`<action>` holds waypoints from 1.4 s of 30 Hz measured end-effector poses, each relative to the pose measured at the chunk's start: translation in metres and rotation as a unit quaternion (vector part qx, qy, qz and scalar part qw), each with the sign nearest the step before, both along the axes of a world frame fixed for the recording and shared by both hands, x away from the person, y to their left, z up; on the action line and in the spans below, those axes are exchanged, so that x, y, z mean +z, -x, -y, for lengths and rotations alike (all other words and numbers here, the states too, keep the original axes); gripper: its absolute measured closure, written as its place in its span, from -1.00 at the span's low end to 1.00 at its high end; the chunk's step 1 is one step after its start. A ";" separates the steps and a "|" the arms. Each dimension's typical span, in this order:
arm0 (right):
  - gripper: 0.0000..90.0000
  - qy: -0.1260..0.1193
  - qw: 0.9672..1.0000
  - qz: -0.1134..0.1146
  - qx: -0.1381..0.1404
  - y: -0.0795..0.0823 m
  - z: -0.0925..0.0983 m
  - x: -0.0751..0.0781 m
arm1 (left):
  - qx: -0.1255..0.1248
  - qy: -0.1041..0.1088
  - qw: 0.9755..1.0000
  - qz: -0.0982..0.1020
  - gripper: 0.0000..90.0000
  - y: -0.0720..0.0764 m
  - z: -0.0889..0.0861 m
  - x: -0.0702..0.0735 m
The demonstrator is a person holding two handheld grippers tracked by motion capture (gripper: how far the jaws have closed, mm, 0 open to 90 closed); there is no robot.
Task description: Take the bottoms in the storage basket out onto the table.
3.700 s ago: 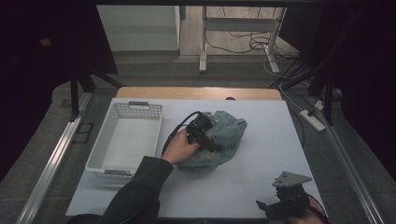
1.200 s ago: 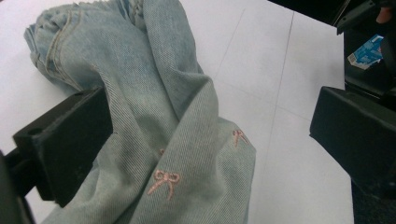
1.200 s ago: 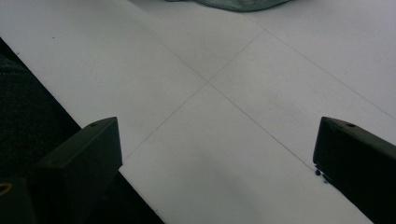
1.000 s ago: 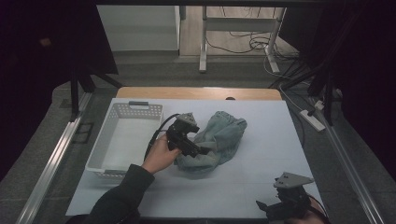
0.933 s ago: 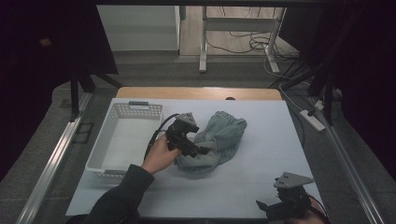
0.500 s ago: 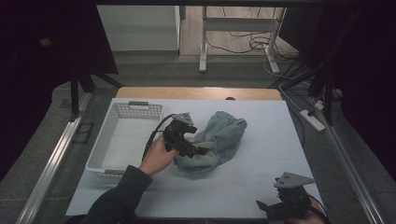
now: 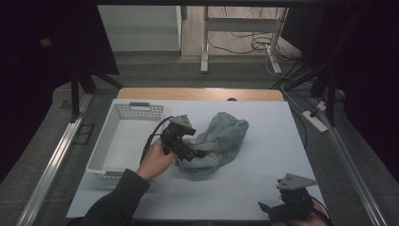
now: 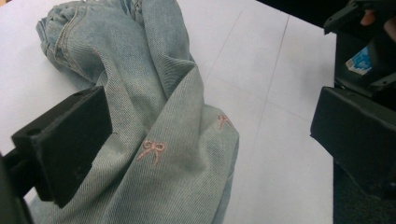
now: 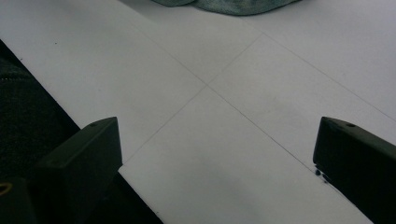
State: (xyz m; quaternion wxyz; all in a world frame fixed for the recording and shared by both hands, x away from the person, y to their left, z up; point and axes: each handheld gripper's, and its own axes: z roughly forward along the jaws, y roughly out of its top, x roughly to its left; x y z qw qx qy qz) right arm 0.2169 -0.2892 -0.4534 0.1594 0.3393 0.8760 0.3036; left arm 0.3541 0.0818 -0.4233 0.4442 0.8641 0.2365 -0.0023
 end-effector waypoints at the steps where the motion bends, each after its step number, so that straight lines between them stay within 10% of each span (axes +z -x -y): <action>1: -0.97 0.000 1.000 0.000 0.000 0.000 0.000 0.000 | 0.000 0.001 1.000 0.000 -1.00 0.001 -0.001 0.000; 42: -0.97 -0.002 1.000 0.002 0.001 0.001 0.000 0.000 | 0.018 0.010 1.000 -0.022 -1.00 0.023 -0.029 -0.003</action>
